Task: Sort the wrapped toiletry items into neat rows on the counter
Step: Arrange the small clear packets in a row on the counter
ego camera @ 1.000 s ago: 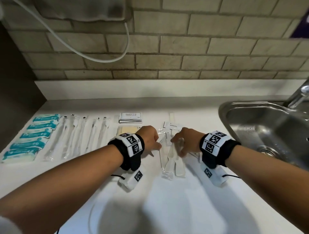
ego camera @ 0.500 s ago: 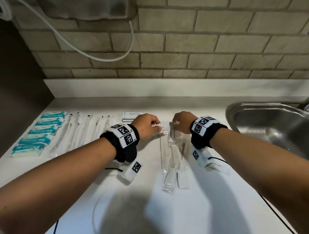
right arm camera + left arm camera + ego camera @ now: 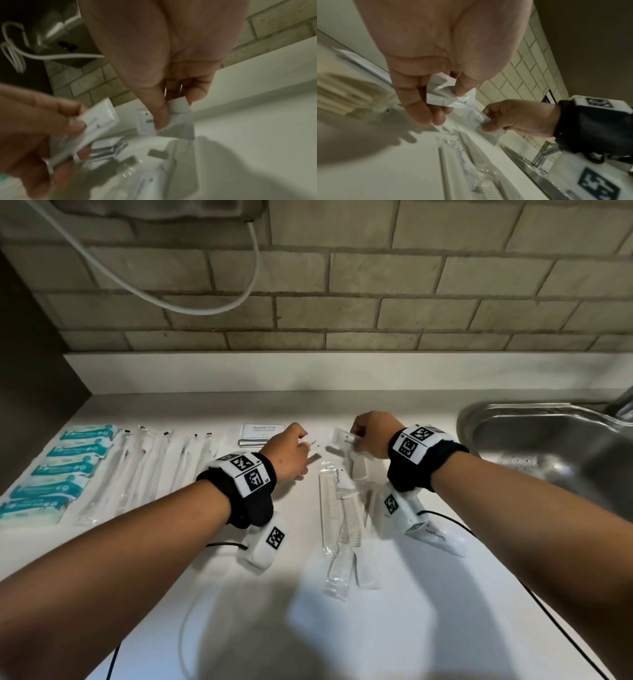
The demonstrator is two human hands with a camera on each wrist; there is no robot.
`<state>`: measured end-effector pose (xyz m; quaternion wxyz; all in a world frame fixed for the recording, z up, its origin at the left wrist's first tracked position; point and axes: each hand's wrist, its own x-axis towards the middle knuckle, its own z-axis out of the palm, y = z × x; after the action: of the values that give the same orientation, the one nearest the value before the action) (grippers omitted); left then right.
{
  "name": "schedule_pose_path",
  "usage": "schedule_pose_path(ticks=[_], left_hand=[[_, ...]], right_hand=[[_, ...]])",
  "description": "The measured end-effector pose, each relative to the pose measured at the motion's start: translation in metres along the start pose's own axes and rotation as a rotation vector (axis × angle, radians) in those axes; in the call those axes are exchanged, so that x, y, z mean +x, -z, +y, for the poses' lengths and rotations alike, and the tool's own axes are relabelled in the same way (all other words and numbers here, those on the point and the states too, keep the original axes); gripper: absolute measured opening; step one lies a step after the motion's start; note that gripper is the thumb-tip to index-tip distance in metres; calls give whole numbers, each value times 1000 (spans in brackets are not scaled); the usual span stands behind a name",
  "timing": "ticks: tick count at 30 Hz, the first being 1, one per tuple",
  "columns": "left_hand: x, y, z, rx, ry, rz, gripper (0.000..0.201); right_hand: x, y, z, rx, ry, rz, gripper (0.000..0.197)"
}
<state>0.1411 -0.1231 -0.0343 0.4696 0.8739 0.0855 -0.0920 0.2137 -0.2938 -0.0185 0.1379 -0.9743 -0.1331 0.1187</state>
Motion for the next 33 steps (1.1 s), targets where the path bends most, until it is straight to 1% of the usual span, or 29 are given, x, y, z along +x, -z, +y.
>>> schedule_pose_path(ticks=[1, 2, 4, 6, 8, 10, 12, 13, 15, 16, 18, 20, 21, 23, 25, 27, 29, 31, 33], left_hand=[[0, -2, 0, -64, 32, 0, 27], [-1, -4, 1, -120, 52, 9, 28], [-2, -8, 4, -220, 69, 30, 27], [-4, -11, 12, -275, 52, 35, 24], [-8, -12, 22, -265, -1, 31, 31], [-13, -13, 30, -209, -45, -9, 38], [-17, -17, 33, -204, -66, -69, 28], [-20, -19, 34, -207, -70, -87, 24], [-22, -24, 33, -199, -94, -85, 27], [-25, -25, 34, -192, -112, -80, 27], [-30, -26, 36, -191, -148, -80, 25], [-32, -24, 38, -182, -195, -81, 20], [-33, -24, 39, -170, -215, -74, 19], [-34, -23, 43, -153, -247, -52, 19], [-35, -25, 45, -92, -275, -28, 22], [-35, -30, 47, -60, -298, -23, 23], [-37, -39, 50, -82, -312, -21, 23], [-36, -42, 49, -93, -319, -3, 19], [-36, -48, 51, -83, -320, 16, 17]], right_hand=[[-3, 4, -1, 90, 13, 36, 19], [-6, 6, -3, 211, 32, 51, 23], [-18, 8, -9, 524, 55, 1, 38], [-29, 4, -13, 730, 76, -28, 48], [-38, -2, -17, 778, 90, -4, 54], [-45, -7, -17, 778, 91, 35, 57], [-51, -10, -12, 782, 53, 75, 58], [-55, -10, -8, 787, 27, 72, 58], [-63, -8, 0, 745, -12, -5, 57], [-69, -7, 6, 660, -14, -73, 55], [-81, -5, 18, 321, 7, -183, 49], [-93, -4, 32, 1, 8, -206, 52], [-99, -4, 39, -94, -9, -219, 55], [-110, -5, 52, -208, -52, -266, 56], [-119, -8, 61, -252, -91, -289, 47], [-126, -11, 68, -235, -114, -266, 38], [-131, -14, 75, -194, -112, -245, 37], [-129, -15, 75, -173, -98, -254, 38], [-129, -11, 77, -168, -53, -249, 39]])
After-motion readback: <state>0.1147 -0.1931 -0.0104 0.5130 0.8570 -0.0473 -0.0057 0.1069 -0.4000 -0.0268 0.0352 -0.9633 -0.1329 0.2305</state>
